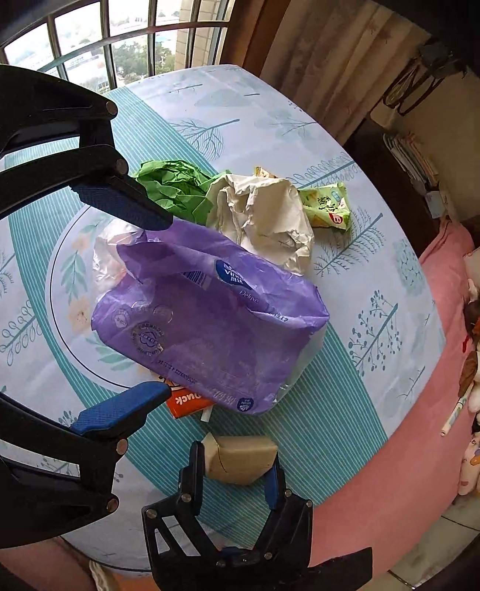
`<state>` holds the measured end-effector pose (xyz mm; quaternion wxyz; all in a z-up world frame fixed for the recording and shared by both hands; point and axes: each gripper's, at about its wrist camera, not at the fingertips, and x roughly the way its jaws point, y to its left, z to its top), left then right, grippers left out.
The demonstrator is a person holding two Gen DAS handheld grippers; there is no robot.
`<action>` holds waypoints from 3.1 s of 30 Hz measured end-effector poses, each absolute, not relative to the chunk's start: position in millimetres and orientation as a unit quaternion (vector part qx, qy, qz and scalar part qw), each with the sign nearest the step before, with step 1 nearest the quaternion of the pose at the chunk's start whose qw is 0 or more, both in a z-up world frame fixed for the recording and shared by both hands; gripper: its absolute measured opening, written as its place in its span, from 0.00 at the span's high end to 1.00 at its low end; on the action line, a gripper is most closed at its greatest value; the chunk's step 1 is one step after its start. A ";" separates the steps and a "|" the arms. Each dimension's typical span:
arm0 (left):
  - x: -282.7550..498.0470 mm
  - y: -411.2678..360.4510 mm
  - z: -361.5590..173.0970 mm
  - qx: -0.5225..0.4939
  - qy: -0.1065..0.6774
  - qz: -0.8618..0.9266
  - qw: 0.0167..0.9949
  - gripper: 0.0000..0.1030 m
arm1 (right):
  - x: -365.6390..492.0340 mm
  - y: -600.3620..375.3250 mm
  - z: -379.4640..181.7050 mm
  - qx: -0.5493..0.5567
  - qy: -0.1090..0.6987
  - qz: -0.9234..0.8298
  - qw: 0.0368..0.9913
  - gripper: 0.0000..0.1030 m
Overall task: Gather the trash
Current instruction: 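Grasp the beige block with the right tool while the left tool grasps the purple plastic bag, then lift the beige block and purple bag from the table toward the bin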
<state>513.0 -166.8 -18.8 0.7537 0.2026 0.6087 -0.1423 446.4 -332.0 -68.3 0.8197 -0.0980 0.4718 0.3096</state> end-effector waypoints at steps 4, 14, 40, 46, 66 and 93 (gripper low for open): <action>523.6 -160.6 -37.8 0.183 0.636 -0.133 0.738 0.17 | 442.4 -335.6 -67.0 -0.086 0.472 0.306 0.822 0.42; 523.6 -155.9 -35.2 0.155 0.631 -0.134 0.748 0.35 | 427.2 -338.5 -64.5 -0.081 0.466 0.296 0.830 0.42; 391.7 -147.4 45.0 0.046 0.534 -0.038 0.843 0.68 | 345.9 -315.8 8.8 0.001 0.455 0.254 0.854 0.42; 319.9 -131.2 74.1 0.035 0.506 -0.055 0.860 0.69 | 282.1 -293.0 38.4 0.015 0.442 0.237 0.865 0.42; 32.6 -21.0 94.9 0.067 0.446 -0.140 0.881 0.69 | -9.6 -186.3 53.4 0.100 0.443 0.098 0.886 0.42; -25.5 -52.4 -174.5 0.014 0.597 -0.126 0.792 0.69 | -80.3 -180.0 -191.1 0.133 0.578 0.048 0.804 0.42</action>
